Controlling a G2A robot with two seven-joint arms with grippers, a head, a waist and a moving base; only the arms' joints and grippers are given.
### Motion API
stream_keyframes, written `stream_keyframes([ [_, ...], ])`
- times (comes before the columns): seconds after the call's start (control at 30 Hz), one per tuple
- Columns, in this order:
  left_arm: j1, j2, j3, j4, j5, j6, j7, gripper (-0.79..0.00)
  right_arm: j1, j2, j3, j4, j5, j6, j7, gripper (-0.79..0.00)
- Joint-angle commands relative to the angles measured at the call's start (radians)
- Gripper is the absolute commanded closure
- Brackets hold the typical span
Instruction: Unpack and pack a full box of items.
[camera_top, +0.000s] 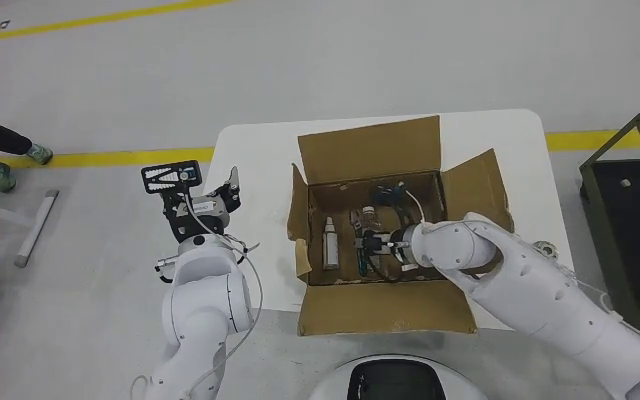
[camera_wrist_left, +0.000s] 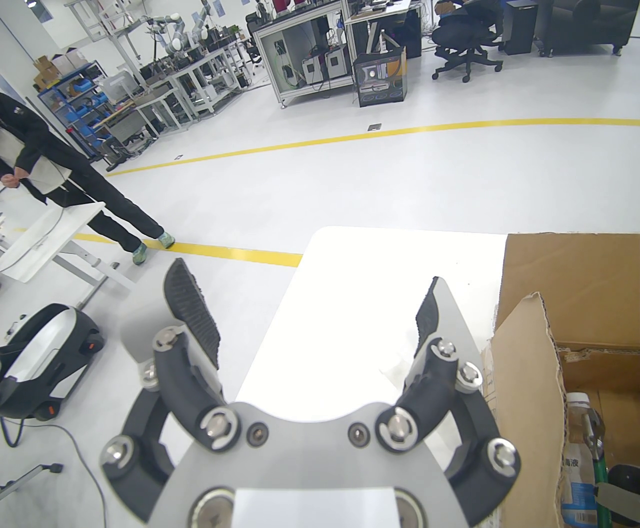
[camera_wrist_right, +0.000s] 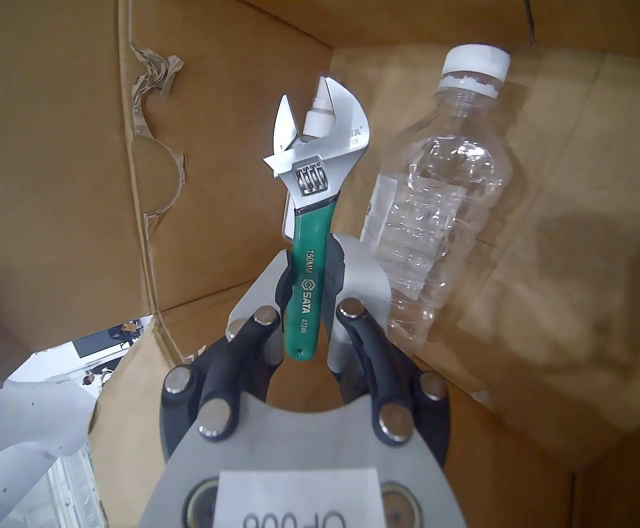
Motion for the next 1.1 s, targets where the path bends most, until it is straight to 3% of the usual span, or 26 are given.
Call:
stream_keyframes([
  [0.0,0.000,0.000,0.000,0.000,0.000,0.000,0.000,-0.785,0.004,-0.003,-0.002,0.005,-0.004,0.001,0.003,-0.034],
  [0.13,0.000,0.000,0.000,0.000,0.000,0.000,0.000,-0.785,0.009,-0.010,-0.002,0.021,-0.010,-0.005,0.010,-0.043],
  [0.3,0.000,0.000,0.000,0.000,0.000,0.000,0.000,-0.785,0.010,-0.016,0.002,0.031,-0.011,-0.015,0.021,-0.172],
  [0.37,0.000,0.000,0.000,0.000,0.000,0.000,0.000,-0.785,0.009,-0.018,0.006,0.035,-0.007,-0.020,0.023,-0.169],
  [0.47,0.000,0.000,0.000,0.000,0.000,0.000,0.000,-0.785,0.006,-0.020,0.012,0.034,-0.005,-0.025,0.027,-0.283],
  [0.57,0.000,0.000,0.000,0.000,0.000,0.000,0.000,-0.785,0.001,-0.022,0.021,0.030,-0.004,-0.031,0.028,-0.302],
  [0.8,0.000,0.000,0.000,0.000,0.000,0.000,0.000,-0.785,-0.055,-0.004,0.092,-0.060,-0.004,-0.058,0.034,-0.283],
  [0.87,0.000,0.000,0.000,0.000,0.000,0.000,0.000,-0.785,-0.095,0.013,0.154,-0.116,-0.012,-0.061,0.041,-0.194],
  [0.93,0.000,0.000,0.000,0.000,0.000,0.000,0.000,-0.785,-0.148,0.035,0.236,-0.173,-0.024,-0.059,0.046,-0.015],
  [1.07,0.000,0.000,0.000,0.000,0.000,0.000,0.000,-0.785,-0.284,0.077,0.444,-0.303,-0.020,-0.107,0.036,0.000],
])
